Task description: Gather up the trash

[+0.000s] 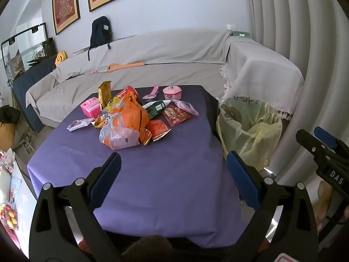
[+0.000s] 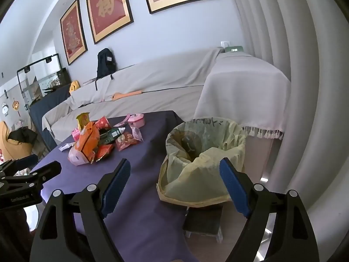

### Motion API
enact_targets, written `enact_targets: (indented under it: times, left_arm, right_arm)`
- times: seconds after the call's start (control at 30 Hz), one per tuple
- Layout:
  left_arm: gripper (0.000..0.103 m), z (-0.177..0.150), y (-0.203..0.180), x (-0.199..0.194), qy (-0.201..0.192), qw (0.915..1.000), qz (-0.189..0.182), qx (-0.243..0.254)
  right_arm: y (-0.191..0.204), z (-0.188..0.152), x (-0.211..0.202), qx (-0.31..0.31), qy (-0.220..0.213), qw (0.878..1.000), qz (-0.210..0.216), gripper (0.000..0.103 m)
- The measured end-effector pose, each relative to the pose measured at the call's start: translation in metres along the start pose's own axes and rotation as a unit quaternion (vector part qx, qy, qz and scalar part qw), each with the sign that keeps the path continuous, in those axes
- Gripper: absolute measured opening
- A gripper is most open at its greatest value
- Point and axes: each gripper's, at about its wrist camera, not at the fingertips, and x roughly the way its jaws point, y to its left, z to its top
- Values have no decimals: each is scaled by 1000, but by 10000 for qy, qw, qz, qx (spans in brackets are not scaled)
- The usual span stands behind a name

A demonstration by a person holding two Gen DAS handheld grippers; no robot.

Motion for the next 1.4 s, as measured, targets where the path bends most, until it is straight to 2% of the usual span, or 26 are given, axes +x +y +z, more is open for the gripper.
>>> enact_targets:
  times: [1.4]
  left_arm:
    - [92, 2, -1, 3, 51, 10000, 1, -8]
  right_arm:
    - [2, -1, 3, -25, 15, 10000, -31, 80]
